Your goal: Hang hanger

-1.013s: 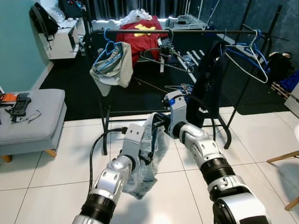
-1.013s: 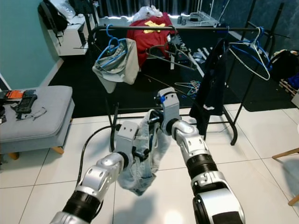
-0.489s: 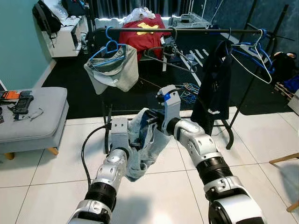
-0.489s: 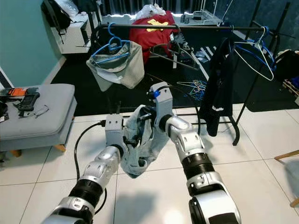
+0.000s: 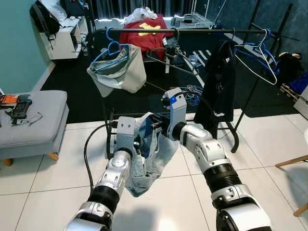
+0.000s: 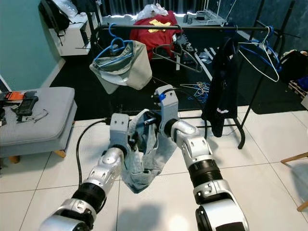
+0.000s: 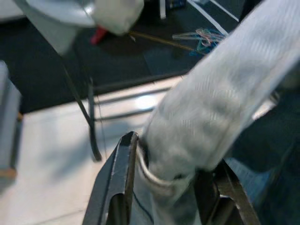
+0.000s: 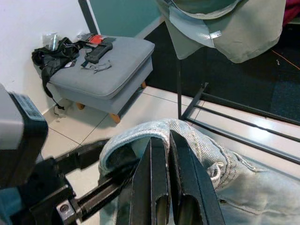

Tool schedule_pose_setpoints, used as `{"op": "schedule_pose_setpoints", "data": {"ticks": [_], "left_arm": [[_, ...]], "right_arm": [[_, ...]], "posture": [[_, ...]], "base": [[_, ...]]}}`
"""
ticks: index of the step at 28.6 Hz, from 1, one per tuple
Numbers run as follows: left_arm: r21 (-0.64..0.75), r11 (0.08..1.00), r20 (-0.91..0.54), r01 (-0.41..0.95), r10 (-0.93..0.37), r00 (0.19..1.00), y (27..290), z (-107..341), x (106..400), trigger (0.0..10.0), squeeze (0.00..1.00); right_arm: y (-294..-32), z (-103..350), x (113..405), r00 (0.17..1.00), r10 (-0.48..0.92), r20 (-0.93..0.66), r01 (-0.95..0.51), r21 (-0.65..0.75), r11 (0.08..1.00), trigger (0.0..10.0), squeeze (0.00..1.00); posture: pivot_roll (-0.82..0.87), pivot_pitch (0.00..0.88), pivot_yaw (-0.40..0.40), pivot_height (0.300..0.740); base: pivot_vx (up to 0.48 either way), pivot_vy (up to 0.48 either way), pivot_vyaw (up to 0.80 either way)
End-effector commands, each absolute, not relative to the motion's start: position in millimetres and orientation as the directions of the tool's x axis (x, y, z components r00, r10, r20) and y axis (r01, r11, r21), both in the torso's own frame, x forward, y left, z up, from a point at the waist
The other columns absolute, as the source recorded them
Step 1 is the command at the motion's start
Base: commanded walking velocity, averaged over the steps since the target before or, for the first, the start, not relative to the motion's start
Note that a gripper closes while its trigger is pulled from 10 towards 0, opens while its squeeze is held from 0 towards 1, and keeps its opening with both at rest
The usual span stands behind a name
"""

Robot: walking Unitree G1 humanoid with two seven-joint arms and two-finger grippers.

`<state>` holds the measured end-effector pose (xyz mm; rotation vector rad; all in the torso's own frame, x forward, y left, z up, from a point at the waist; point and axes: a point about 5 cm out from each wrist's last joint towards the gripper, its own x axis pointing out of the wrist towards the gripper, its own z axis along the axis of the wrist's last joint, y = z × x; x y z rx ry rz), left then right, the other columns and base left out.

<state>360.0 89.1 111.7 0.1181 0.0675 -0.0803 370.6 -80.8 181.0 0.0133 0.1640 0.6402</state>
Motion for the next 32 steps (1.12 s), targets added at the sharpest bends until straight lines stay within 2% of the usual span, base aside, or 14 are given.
{"op": "schedule_pose_setpoints", "data": {"ticks": [1, 2, 3, 5, 6, 14, 21, 25, 26, 27, 28, 30, 31, 32], "left_arm": [[0.168, 0.982, -0.065, 0.091, -0.081, 0.995, 91.4, 109.3, 359.7, 10.0, 0.0], [0.185, 0.978, -0.061, 0.095, -0.085, 0.994, 91.7, 109.0, 359.8, 10.0, 0.0], [0.204, 0.974, -0.058, 0.097, -0.087, 0.995, 92.7, 108.5, 359.8, 8.3, 0.0], [0.216, 0.972, -0.06, 0.099, -0.088, 0.994, 93.8, 107.6, 359.7, 8.3, 0.0], [0.217, 0.971, -0.063, 0.099, -0.087, 0.994, 95.3, 106.3, 359.9, 0.0, 0.0], [0.24, 0.959, -0.082, 0.15, -0.134, 0.988, 97.1, 100.0, 358.3, 0.0, 0.0], [0.354, 0.857, -0.244, 0.374, -0.302, 0.922, 97.4, 73.1, 345.8, 0.0, 0.0], [0.383, 0.828, -0.263, 0.409, -0.327, 0.908, 103.3, 75.3, 347.2, 0.0, 0.0], [0.4, 0.799, -0.293, 0.449, -0.352, 0.889, 110.8, 78.1, 349.0, 0.0, 0.0], [0.4, 0.799, -0.293, 0.449, -0.352, 0.889, 110.8, 78.1, 349.0, 0.0, 0.0], [0.401, 0.778, -0.332, 0.484, -0.369, 0.868, 120.4, 81.6, 350.6, 0.0, 0.0], [0.401, 0.778, -0.332, 0.484, -0.369, 0.868, 120.4, 81.6, 350.6, 0.0, 0.0], [0.388, 0.772, -0.354, 0.503, -0.379, 0.855, 130.3, 88.0, 351.9, 0.0, 0.0], [0.388, 0.772, -0.354, 0.503, -0.379, 0.855, 130.3, 88.0, 351.9, 0.0, 0.0]], "right_arm": [[-78.8, 185.3, 368.7, 0.782, 0.61, -0.126, -0.606, 0.073, 0.792, 0.0, 0.0], [-78.8, 185.5, 368.7, 0.782, 0.611, -0.126, -0.606, 0.074, 0.792, 0.0, 0.0], [-78.6, 185.6, 368.6, 0.781, 0.612, -0.126, -0.607, 0.075, 0.791, 0.0, 0.0], [-78.5, 185.6, 368.4, 0.78, 0.612, -0.126, -0.608, 0.075, 0.79, 0.0, 0.0], [-78.3, 185.6, 368.1, 0.779, 0.614, -0.126, -0.61, 0.076, 0.789, 0.0, 0.0], [-79.2, 186.0, 367.4, 0.778, 0.615, -0.127, -0.61, 0.083, 0.788, 0.0, 0.0], [-85.9, 190.6, 370.3, 0.787, 0.606, -0.115, -0.601, 0.081, 0.795, 0.0, 0.0], [-89.5, 190.3, 371.0, 0.791, 0.6, -0.115, -0.596, 0.072, 0.8, 0.0, 0.0], [-93.4, 188.9, 370.6, 0.79, 0.603, -0.115, -0.601, 0.057, 0.798, 4.3, 0.0], [-93.4, 188.9, 370.6, 0.79, 0.603, -0.115, -0.601, 0.057, 0.798, 4.3, 0.0], [-98.3, 185.6, 370.1, 0.792, 0.598, -0.124, -0.598, 0.04, 0.8, 9.6, 0.0], [-98.3, 185.6, 370.1, 0.792, 0.598, -0.124, -0.598, 0.04, 0.8, 9.6, 0.0], [-104.6, 179.9, 369.3, 0.796, 0.589, -0.137, -0.589, 0.042, 0.807, 10.0, 1.0], [-104.6, 179.9, 369.3, 0.796, 0.589, -0.137, -0.589, 0.042, 0.807, 10.0, 1.0]], "posture": [[-0.09, 0.061, 0.011, 0.74], [-0.09, 0.062, 0.01, 0.74], [-0.09, 0.061, 0.01, 0.74], [-0.09, 0.061, 0.01, 0.74], [-0.09, 0.06, 0.011, 0.74], [-0.09, 0.057, 0.012, 0.74], [-0.09, 0.058, 0.01, 0.74], [-0.09, 0.058, 0.01, 0.74], [-0.08, 0.056, 0.008, 0.74], [-0.08, 0.056, 0.008, 0.74], [-0.08, 0.055, 0.008, 0.74], [-0.08, 0.055, 0.008, 0.74], [-0.07, 0.055, 0.009, 0.74], [-0.07, 0.055, 0.009, 0.74]], "base": [[0.0, 0.0, 0.0], [0.0, 0.0, 0.0], [0.0, 0.0, 0.0], [0.0, 0.0, 0.0], [0.0, 0.0, 0.0], [0.0, 0.0, 0.0], [0.0, 0.0, 0.0], [0.0, 0.0, 0.0], [0.0, 0.0, 0.0], [0.0, 0.0, 0.0], [0.0, 0.0, 0.0], [0.0, 0.0, 0.0], [0.0, 0.0, 0.0], [0.0, 0.0, 0.0]]}}
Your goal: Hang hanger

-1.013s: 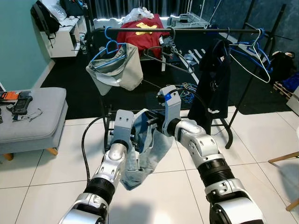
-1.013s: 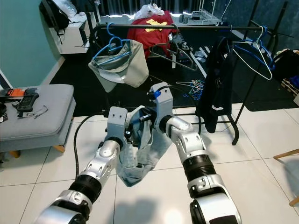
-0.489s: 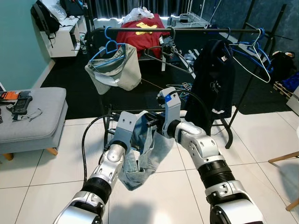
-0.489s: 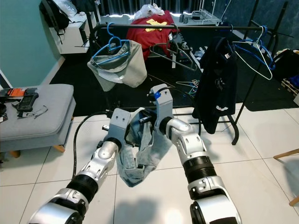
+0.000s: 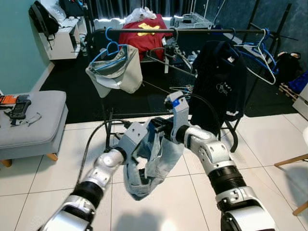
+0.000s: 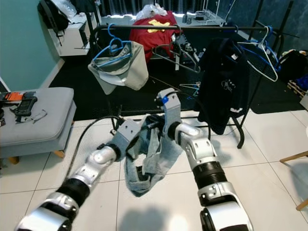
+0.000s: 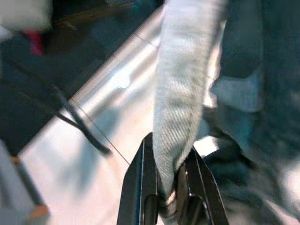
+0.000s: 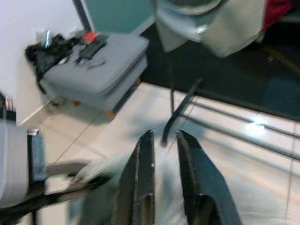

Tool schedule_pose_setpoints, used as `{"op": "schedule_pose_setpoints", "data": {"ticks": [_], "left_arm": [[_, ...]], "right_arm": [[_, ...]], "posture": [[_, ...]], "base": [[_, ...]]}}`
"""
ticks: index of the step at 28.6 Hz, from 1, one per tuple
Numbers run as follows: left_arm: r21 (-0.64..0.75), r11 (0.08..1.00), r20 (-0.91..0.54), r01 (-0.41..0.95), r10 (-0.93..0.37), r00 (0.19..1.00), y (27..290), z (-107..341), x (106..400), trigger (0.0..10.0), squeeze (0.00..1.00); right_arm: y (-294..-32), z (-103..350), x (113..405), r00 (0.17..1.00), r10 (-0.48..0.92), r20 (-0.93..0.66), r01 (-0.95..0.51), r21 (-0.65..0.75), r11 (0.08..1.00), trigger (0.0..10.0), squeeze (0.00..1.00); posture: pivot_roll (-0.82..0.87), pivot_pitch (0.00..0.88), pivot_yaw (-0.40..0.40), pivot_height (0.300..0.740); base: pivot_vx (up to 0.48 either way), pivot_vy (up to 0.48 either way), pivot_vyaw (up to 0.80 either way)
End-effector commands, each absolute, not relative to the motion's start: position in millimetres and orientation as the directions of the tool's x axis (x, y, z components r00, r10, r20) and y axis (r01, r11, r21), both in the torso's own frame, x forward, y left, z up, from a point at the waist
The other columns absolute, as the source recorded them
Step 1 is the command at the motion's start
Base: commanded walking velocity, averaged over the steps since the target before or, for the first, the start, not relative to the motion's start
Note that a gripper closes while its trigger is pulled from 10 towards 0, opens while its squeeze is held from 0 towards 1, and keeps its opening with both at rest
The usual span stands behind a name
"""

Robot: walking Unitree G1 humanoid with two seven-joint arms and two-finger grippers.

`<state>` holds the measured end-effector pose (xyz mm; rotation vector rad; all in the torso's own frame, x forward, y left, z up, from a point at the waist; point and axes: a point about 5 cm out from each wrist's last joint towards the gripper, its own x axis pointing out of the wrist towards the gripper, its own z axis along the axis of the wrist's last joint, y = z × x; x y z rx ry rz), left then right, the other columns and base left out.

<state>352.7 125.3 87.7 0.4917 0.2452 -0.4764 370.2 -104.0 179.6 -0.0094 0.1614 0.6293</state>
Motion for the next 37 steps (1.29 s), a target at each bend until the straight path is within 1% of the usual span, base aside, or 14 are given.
{"op": "schedule_pose_setpoints", "data": {"ticks": [1, 5, 6, 12, 15, 17, 19, 23, 24, 25, 26, 29, 31, 37], "left_arm": [[0.353, 0.78, -0.371, 0.517, -0.39, 0.843, 136.4, 94.2, 352.2, 0.0, 0.0], [0.318, 0.792, -0.378, 0.522, -0.399, 0.835, 138.9, 98.9, 352.1, 0.0, 0.0], [0.279, 0.809, -0.393, 0.518, -0.395, 0.83, 139.4, 100.3, 352.6, 0.0, 0.0], [0.195, 0.872, -0.436, 0.449, -0.333, 0.836, 141.8, 96.7, 357.3, 0.0, 0.0], [0.163, 0.926, -0.457, 0.342, -0.236, 0.857, 150.5, 92.5, 360.0, 0.0, 0.0], [0.163, 0.926, -0.457, 0.342, -0.236, 0.857, 150.5, 92.5, 360.0, 0.0, 0.0], [0.135, 0.951, -0.479, 0.279, -0.184, 0.859, 156.8, 89.3, 358.8, 0.0, 0.0], [0.001, 0.999, -0.453, 0.036, -0.031, 0.891, 177.0, 76.9, 349.5, 0.0, 0.0], [-0.027, 0.999, -0.422, -0.03, 0.016, 0.906, 181.8, 73.9, 345.6, 6.6, 0.0], [-0.027, 0.999, -0.422, -0.03, 0.016, 0.906, 181.8, 73.9, 345.6, 6.6, 0.0], [-0.036, 0.998, -0.396, -0.06, 0.041, 0.918, 184.2, 72.6, 342.7, 9.7, 0.0], [-0.036, 0.997, -0.365, -0.065, 0.047, 0.93, 183.3, 72.1, 339.6, 10.0, 0.0], [-0.039, 0.999, -0.265, -0.015, 0.005, 0.964, 170.2, 75.1, 328.8, 10.0, 0.0], [-0.002, 1.0, -0.217, -0.011, 0.01, 0.976, 162.2, 78.7, 323.8, 10.0, 0.0]], "right_arm": [[-109.6, 174.0, 367.9, 0.799, 0.582, -0.152, -0.582, 0.052, 0.812, 10.0, 1.0], [-114.0, 167.8, 367.0, 0.807, 0.566, -0.17, -0.564, 0.067, 0.823, 10.0, 1.0], [-119.6, 160.6, 365.2, 0.815, 0.545, -0.197, -0.545, 0.058, 0.837, 10.0, 0.0], [-135.0, 141.5, 352.3, 0.792, 0.546, -0.273, -0.552, 0.059, 0.832, 10.0, 0.0], [-156.7, 122.8, 344.5, 0.839, 0.435, -0.325, -0.456, 0.014, 0.89, 10.0, 0.0], [-156.7, 122.8, 344.5, 0.839, 0.435, -0.325, -0.456, 0.014, 0.89, 10.0, 0.0], [-167.1, 111.0, 340.3, 0.87, 0.357, -0.341, -0.384, -0.013, 0.923, 10.0, 0.0], [-187.7, 69.5, 319.2, 0.936, 0.107, -0.335, -0.137, -0.068, 0.988, 10.0, 0.0], [-190.0, 60.2, 311.8, 0.943, 0.059, -0.327, -0.093, -0.089, 0.992, 10.0, 0.0], [-190.0, 60.2, 311.8, 0.943, 0.059, -0.327, -0.093, -0.089, 0.992, 10.0, 0.0], [-190.2, 55.2, 307.0, 0.947, 0.039, -0.318, -0.075, -0.102, 0.992, 10.0, 0.0], [-189.6, 52.2, 303.7, 0.95, 0.024, -0.31, -0.061, -0.112, 0.992, 10.0, 0.0], [-177.8, 52.3, 298.3, 0.961, 0.057, -0.271, -0.09, -0.111, 0.99, 10.0, 0.0], [-170.5, 55.4, 297.4, 0.966, 0.083, -0.246, -0.125, -0.16, 0.979, 10.0, 0.0]], "posture": [[-0.07, 0.052, 0.012, 0.74], [-0.07, 0.051, 0.013, 0.74], [-0.06, 0.05, 0.016, 0.74], [-0.06, 0.051, 0.03, 0.74], [-0.07, 0.052, 0.041, 0.74], [-0.07, 0.052, 0.041, 0.74], [-0.06, 0.053, 0.05, 0.74], [-0.06, 0.056, 0.055, 0.74], [-0.06, 0.056, 0.055, 0.74], [-0.06, 0.056, 0.055, 0.74], [-0.06, 0.057, 0.053, 0.74], [-0.06, 0.057, 0.052, 0.74], [-0.06, 0.042, 0.028, 0.74], [-0.05, 0.042, 0.021, 0.74]], "base": [[0.0, 0.0, 0.0], [0.0, 0.0, 0.0], [0.0, 0.0, 0.0], [0.0, 0.0, 0.0], [0.0, 0.0, 0.0], [0.0, 0.0, 0.0], [0.0, 0.0, 0.0], [0.0, 0.0, 0.0], [0.0, 0.0, 0.0], [0.0, 0.0, 0.0], [0.0, 0.0, 0.0], [0.0, 0.0, 0.0], [0.0, 0.0, 0.0], [0.0, 0.0, 0.0]]}}
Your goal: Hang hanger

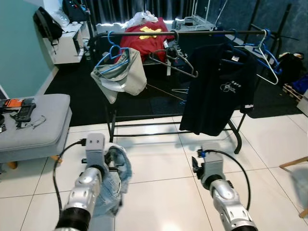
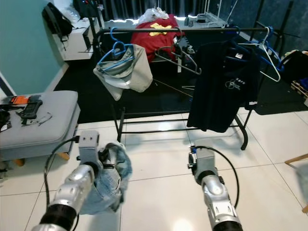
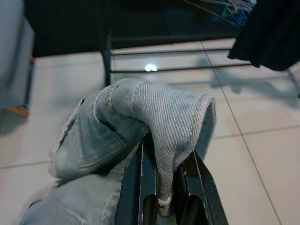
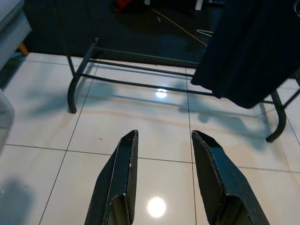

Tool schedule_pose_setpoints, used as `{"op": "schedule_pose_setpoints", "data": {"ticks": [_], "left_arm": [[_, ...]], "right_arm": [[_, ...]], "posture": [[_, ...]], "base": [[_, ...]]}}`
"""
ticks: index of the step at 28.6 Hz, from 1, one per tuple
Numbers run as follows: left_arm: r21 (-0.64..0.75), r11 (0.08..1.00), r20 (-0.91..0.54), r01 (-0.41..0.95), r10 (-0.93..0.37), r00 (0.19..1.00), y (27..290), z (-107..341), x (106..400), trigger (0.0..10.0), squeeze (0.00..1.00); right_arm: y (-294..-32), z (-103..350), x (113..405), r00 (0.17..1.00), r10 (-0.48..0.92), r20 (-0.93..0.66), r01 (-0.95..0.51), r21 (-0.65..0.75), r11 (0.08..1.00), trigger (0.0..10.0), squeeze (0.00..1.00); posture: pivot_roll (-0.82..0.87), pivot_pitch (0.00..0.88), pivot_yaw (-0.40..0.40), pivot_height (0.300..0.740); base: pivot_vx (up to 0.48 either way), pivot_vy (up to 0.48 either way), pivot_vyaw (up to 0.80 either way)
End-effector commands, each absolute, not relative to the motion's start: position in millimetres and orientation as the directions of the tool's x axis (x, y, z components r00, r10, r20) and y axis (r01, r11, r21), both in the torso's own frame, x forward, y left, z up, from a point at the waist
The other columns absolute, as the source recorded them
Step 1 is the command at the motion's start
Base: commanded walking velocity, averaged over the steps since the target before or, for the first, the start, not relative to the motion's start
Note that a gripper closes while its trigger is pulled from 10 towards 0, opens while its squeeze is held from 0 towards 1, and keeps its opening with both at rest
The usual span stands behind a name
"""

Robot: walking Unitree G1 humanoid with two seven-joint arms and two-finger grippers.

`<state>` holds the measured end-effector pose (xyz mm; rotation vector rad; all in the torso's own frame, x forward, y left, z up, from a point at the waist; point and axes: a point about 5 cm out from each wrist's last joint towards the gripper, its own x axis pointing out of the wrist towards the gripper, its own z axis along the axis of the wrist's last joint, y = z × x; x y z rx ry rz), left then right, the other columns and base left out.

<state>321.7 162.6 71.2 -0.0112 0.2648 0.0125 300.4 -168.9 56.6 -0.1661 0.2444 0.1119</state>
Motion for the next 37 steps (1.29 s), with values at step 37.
{"op": "schedule_pose_setpoints", "data": {"ticks": [37], "left_arm": [[0.052, 0.98, -0.116, 0.194, -0.187, 0.975, 132.4, 87.0, 308.7, 10.0, 0.0]], "right_arm": [[-160.0, 69.1, 303.1, 0.997, 0.053, -0.064, -0.055, -0.024, 0.998, 10.0, 0.0]], "posture": [[-0.06, 0.011, 0.042, 0.74]], "base": [[0.164, 0.0, -0.34]]}}
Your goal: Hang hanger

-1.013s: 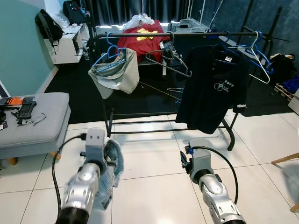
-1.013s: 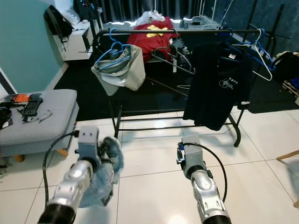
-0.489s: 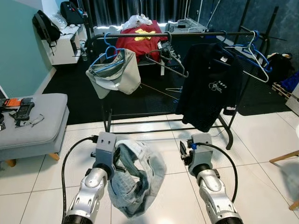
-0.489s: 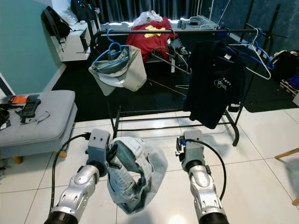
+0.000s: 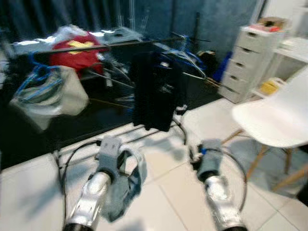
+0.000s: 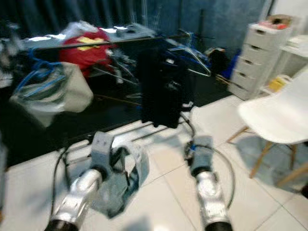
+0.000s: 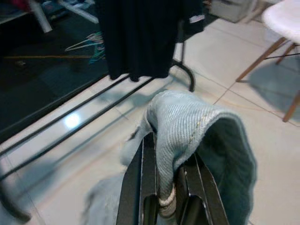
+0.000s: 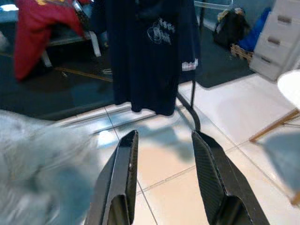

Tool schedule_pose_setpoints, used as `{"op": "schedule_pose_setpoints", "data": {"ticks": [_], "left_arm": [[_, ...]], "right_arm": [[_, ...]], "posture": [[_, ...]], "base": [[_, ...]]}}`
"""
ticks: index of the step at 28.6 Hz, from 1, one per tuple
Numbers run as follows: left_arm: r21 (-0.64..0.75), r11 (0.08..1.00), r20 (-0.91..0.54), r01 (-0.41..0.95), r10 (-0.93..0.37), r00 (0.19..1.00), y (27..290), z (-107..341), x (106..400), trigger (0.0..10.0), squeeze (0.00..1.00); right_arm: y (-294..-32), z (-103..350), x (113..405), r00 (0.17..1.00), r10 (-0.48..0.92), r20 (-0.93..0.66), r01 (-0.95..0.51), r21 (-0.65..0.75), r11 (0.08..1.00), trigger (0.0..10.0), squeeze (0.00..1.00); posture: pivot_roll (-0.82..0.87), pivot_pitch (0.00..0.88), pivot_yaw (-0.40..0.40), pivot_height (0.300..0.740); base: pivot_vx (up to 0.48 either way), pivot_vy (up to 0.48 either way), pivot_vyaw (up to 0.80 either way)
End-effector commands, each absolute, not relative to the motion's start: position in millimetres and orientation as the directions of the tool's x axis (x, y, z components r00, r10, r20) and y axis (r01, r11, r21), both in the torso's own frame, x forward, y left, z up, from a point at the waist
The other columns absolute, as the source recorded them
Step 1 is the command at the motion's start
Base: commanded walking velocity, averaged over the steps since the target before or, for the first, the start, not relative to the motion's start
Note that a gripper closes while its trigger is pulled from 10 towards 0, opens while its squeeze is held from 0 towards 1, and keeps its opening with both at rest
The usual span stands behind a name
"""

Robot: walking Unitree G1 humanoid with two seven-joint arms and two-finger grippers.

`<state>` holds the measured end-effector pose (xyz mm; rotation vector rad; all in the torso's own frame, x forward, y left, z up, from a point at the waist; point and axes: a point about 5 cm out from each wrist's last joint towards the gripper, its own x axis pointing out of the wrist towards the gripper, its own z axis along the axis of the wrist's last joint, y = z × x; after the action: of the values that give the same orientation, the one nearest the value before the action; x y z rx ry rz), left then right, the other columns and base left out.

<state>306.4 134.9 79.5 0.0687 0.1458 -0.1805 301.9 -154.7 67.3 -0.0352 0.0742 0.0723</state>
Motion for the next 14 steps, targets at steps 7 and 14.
{"op": "schedule_pose_setpoints", "data": {"ticks": [7, 14], "left_arm": [[0.05, 0.979, -0.113, 0.197, -0.191, 0.975, 132.6, 89.0, 309.9, 10.0, 0.0], [0.047, 0.981, -0.11, 0.19, -0.184, 0.977, 133.3, 90.7, 311.8, 10.0, 0.0]], "right_arm": [[-161.1, 71.1, 304.9, 0.997, 0.048, -0.054, -0.05, -0.031, 0.998, 10.0, 0.0], [-158.9, 74.9, 307.3, 0.996, 0.082, -0.042, -0.085, -0.067, 0.994, 10.0, 0.0]], "posture": [[-0.06, 0.012, 0.045, 0.74], [-0.06, 0.014, 0.047, 0.74]], "base": [[0.32, 0.0, 0.0], [0.318, 0.0, 0.0]]}}
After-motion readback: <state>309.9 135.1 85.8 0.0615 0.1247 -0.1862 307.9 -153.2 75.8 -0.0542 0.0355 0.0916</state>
